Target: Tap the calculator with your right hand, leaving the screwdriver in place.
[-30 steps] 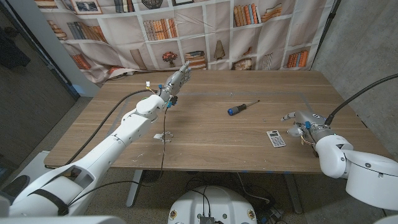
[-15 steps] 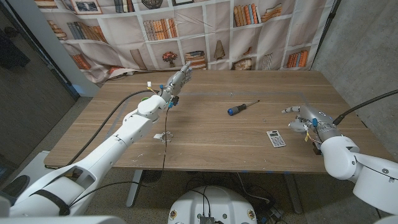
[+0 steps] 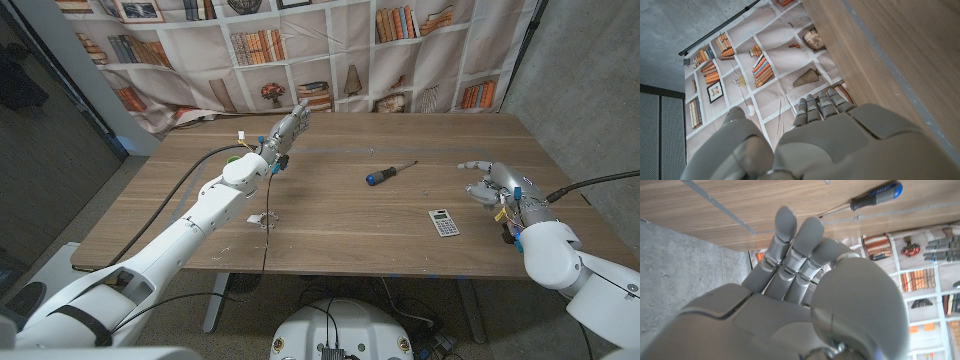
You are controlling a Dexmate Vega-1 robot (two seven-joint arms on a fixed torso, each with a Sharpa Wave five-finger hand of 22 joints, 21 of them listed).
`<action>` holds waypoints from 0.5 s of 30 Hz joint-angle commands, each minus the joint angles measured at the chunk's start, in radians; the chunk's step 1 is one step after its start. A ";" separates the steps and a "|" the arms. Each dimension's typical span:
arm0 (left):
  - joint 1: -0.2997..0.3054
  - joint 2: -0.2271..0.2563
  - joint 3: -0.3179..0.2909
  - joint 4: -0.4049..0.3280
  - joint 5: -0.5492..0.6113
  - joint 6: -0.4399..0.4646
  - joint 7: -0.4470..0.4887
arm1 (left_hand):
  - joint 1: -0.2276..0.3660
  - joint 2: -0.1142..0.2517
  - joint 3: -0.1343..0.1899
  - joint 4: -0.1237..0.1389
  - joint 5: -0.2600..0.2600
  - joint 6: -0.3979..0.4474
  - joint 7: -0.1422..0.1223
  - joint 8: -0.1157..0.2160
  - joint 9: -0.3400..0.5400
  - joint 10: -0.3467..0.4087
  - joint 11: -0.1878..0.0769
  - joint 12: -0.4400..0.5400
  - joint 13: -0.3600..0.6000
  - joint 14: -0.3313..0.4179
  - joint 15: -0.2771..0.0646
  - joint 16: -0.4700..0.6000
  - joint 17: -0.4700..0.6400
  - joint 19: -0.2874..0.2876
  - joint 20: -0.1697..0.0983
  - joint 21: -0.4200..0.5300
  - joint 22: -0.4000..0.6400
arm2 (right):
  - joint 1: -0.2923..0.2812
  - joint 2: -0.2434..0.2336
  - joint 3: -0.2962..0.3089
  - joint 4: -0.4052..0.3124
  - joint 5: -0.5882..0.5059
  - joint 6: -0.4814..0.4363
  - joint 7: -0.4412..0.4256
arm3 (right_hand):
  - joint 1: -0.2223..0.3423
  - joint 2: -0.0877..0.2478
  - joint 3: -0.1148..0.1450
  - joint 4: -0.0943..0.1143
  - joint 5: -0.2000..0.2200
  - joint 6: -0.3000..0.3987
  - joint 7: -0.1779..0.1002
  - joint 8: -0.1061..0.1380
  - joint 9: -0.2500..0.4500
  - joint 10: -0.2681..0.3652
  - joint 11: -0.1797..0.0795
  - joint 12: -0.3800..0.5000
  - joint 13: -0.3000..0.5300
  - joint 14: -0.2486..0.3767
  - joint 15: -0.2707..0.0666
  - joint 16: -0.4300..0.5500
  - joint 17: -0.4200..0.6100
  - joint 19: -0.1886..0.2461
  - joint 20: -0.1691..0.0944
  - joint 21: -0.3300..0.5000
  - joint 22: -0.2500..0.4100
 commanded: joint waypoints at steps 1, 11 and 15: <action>-0.002 0.014 0.003 -0.009 -0.015 0.015 -0.032 | 0.001 0.005 -0.006 0.001 0.000 0.006 0.003 -0.001 0.003 0.004 -0.001 -0.006 0.004 0.000 0.001 -0.002 0.004 0.011 -0.001 -0.002 0.005 | 0.053 0.230 0.017 0.146 0.041 0.433 -0.050 | -0.077 -0.002 -0.037 0.021 -0.070 0.007 -0.003 0.008 0.005 -0.073 -0.001 -0.065 -0.040 -0.058 -0.001 -0.059 -0.011 -0.067 0.001 -0.040 -0.064; 0.037 0.036 -0.010 -0.054 -0.024 0.023 -0.011 | 0.002 0.006 -0.008 0.001 0.000 0.006 0.003 -0.001 0.003 0.006 -0.001 -0.005 0.004 -0.001 0.001 -0.002 0.004 0.011 -0.001 -0.004 0.005 | 0.130 0.317 0.046 0.297 0.273 0.744 0.125 | -0.244 0.066 -0.115 0.049 -0.203 0.021 0.039 0.018 0.012 -0.292 0.057 -0.282 -0.118 -0.290 -0.002 -0.215 -0.010 -0.273 0.005 -0.123 -0.224; 0.046 0.047 -0.014 -0.067 -0.027 0.028 -0.011 | 0.002 0.006 -0.008 0.001 0.000 0.006 0.003 -0.001 0.003 0.006 0.001 -0.005 0.004 -0.001 0.001 -0.002 0.004 0.011 0.000 -0.006 0.005 | 0.167 0.328 0.032 0.344 0.328 0.807 0.173 | -0.297 0.077 -0.151 0.066 -0.229 0.028 0.052 0.022 0.012 -0.356 0.089 -0.328 -0.116 -0.374 0.004 -0.253 -0.023 -0.336 0.005 -0.156 -0.271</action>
